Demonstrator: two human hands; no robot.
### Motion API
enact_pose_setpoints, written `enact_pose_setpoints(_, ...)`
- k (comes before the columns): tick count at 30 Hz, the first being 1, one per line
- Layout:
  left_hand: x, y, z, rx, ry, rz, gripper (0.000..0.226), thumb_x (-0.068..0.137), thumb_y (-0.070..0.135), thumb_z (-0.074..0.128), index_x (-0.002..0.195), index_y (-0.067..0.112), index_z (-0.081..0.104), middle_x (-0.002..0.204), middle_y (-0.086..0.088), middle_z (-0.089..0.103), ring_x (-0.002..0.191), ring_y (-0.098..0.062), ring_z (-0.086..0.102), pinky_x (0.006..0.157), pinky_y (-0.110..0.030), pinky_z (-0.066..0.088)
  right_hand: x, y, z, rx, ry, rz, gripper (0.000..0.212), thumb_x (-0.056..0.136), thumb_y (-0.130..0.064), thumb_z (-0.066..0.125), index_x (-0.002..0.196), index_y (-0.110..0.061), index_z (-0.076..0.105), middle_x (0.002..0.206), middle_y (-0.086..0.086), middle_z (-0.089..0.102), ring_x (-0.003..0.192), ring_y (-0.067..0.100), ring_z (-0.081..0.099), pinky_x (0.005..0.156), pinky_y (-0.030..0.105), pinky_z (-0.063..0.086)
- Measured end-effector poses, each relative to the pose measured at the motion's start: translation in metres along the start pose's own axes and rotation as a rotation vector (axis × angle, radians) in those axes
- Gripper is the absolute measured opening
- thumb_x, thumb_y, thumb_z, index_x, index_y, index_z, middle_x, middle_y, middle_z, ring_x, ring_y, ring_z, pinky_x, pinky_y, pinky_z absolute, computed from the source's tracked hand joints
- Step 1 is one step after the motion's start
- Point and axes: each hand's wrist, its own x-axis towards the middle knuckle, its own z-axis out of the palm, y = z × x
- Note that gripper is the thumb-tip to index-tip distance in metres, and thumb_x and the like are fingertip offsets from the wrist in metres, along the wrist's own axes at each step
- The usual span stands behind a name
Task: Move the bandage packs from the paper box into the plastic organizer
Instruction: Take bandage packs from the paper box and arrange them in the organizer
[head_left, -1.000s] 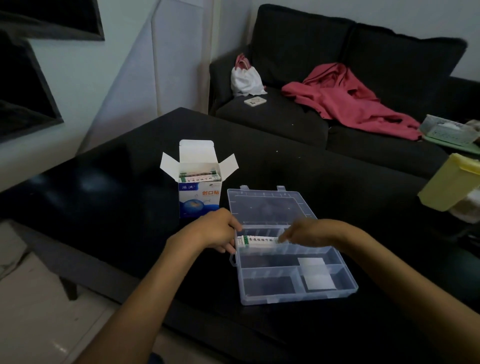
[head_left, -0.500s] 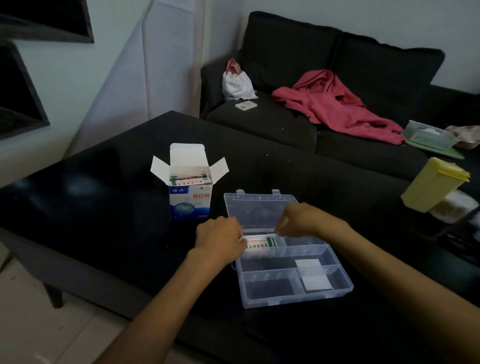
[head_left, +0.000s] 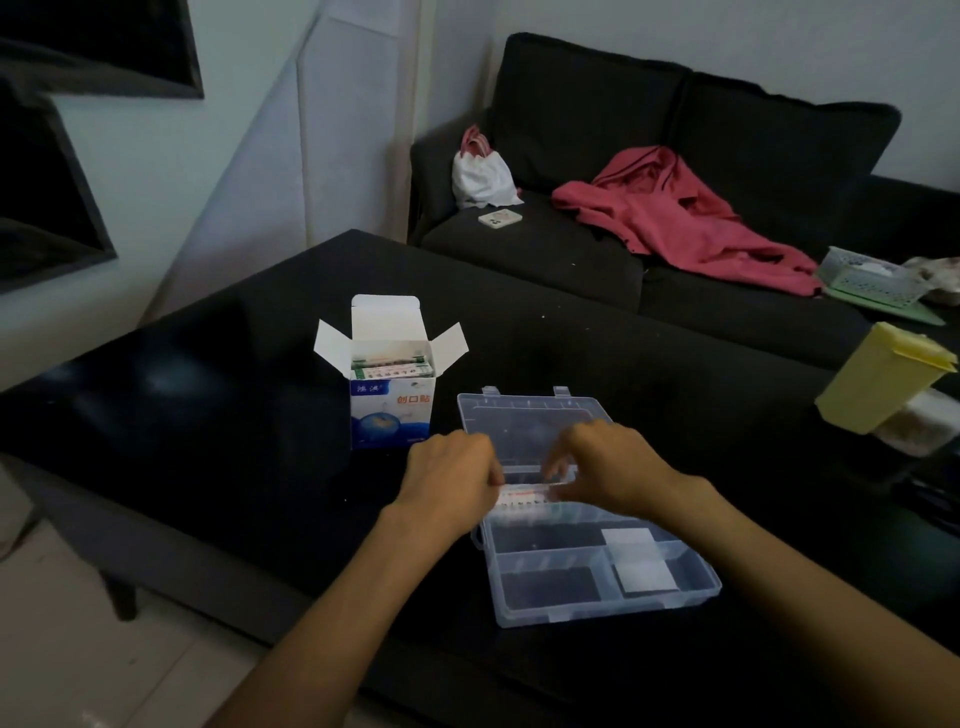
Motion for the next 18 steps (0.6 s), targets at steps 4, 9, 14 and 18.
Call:
enact_pose_setpoints(4, -0.001, 0.0, -0.002, -0.011, -0.038, -0.005, 0.018, 0.09, 0.029, 0.059, 0.103, 0.025, 0.072, 0.103, 0.005, 0.067, 0.093, -0.013, 0.061, 0.078, -0.032, 0.05, -0.001, -0.003, 0.007, -0.044, 0.048, 0.0, 0.02, 0.089, -0.031, 0.064, 0.103, -0.019, 0.069, 0.11, -0.002, 0.067, 0.097, 0.01, 0.062, 0.086, 0.021, 0.049)
enact_pose_setpoints(9, 0.001, 0.003, 0.002, -0.085, -0.071, -0.099, 0.029, 0.092, 0.038, 0.052, 0.069, 0.02, 0.059, 0.07, 0.002, 0.059, 0.072, -0.014, 0.059, 0.072, -0.032, 0.05, 0.002, -0.006, 0.0, -0.085, -0.052, -0.061, 0.022, 0.091, -0.028, 0.06, 0.108, -0.017, 0.067, 0.114, 0.0, 0.066, 0.103, 0.012, 0.061, 0.092, 0.024, 0.048)
enact_pose_setpoints(14, 0.005, 0.0, 0.007, -0.095, -0.086, -0.124, 0.021, 0.087, 0.04, 0.062, 0.089, 0.021, 0.073, 0.086, 0.005, 0.07, 0.082, -0.011, 0.064, 0.077, -0.031, 0.053, 0.01, -0.001, -0.006, 0.022, -0.254, -0.061, 0.02, 0.089, -0.024, 0.062, 0.107, -0.016, 0.068, 0.116, 0.0, 0.064, 0.105, 0.011, 0.058, 0.087, 0.021, 0.046)
enact_pose_setpoints(18, 0.007, -0.001, 0.007, -0.135, -0.2, -0.149, 0.035, 0.08, 0.054, 0.065, 0.095, 0.024, 0.074, 0.092, 0.006, 0.07, 0.087, -0.011, 0.063, 0.082, -0.034, 0.053, 0.013, 0.002, -0.007, 0.175, -0.405, -0.024, 0.02, 0.091, -0.018, 0.058, 0.109, -0.014, 0.067, 0.116, 0.001, 0.063, 0.097, 0.004, 0.056, 0.09, 0.024, 0.048)
